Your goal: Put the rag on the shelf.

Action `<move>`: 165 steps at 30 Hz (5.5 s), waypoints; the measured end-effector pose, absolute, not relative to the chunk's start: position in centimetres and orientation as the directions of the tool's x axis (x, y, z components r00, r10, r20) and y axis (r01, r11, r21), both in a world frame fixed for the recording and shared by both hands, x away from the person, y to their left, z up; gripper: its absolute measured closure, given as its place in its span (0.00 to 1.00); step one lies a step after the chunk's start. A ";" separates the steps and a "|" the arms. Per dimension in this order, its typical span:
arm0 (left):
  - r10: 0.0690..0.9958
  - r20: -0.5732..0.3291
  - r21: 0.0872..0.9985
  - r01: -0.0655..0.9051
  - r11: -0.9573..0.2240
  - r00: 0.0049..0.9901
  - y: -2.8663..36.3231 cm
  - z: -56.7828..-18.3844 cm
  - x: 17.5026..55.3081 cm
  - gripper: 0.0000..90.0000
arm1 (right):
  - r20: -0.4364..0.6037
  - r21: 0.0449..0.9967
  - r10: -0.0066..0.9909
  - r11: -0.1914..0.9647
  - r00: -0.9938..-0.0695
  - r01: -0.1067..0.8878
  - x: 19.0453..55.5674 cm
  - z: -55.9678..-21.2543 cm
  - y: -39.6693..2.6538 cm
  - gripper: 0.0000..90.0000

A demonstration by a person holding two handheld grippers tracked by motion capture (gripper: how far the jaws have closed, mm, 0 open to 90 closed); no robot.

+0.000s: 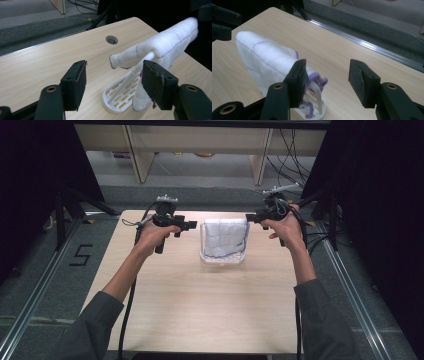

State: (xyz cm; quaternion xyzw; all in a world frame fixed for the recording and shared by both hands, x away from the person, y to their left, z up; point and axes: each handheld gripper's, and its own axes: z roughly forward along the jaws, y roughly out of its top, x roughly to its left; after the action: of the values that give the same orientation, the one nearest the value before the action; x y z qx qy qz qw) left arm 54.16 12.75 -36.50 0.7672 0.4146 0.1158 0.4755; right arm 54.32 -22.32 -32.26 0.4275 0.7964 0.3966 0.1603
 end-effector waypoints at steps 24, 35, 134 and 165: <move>0.680 -0.182 0.844 0.467 -0.262 0.710 12.8 -39.2 48.2 0.38 | 0.074 0.806 0.761 0.336 -0.645 0.488 47.6 -34.9 -24.3 0.51; 0.655 -0.170 0.863 0.432 -0.262 0.736 12.6 -39.5 45.5 0.36 | 0.117 0.816 0.728 0.317 -0.675 0.484 45.4 -36.5 -23.7 0.49; 0.621 -0.104 0.785 0.447 -0.428 0.777 16.0 -49.7 33.6 0.26 | 0.114 0.718 0.622 0.488 -0.775 0.497 36.7 -47.4 -18.3 0.20; 0.640 -0.098 0.781 0.458 -0.425 0.762 16.4 -50.6 31.0 0.17 | 0.090 0.711 0.630 0.502 -0.772 0.493 33.0 -49.4 -19.7 0.19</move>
State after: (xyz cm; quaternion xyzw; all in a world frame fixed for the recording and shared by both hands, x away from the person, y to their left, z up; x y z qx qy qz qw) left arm 31.04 16.43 -50.59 0.8372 0.3280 0.1077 0.4243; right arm 32.98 -19.66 -49.39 0.3255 0.8619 0.3781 0.0905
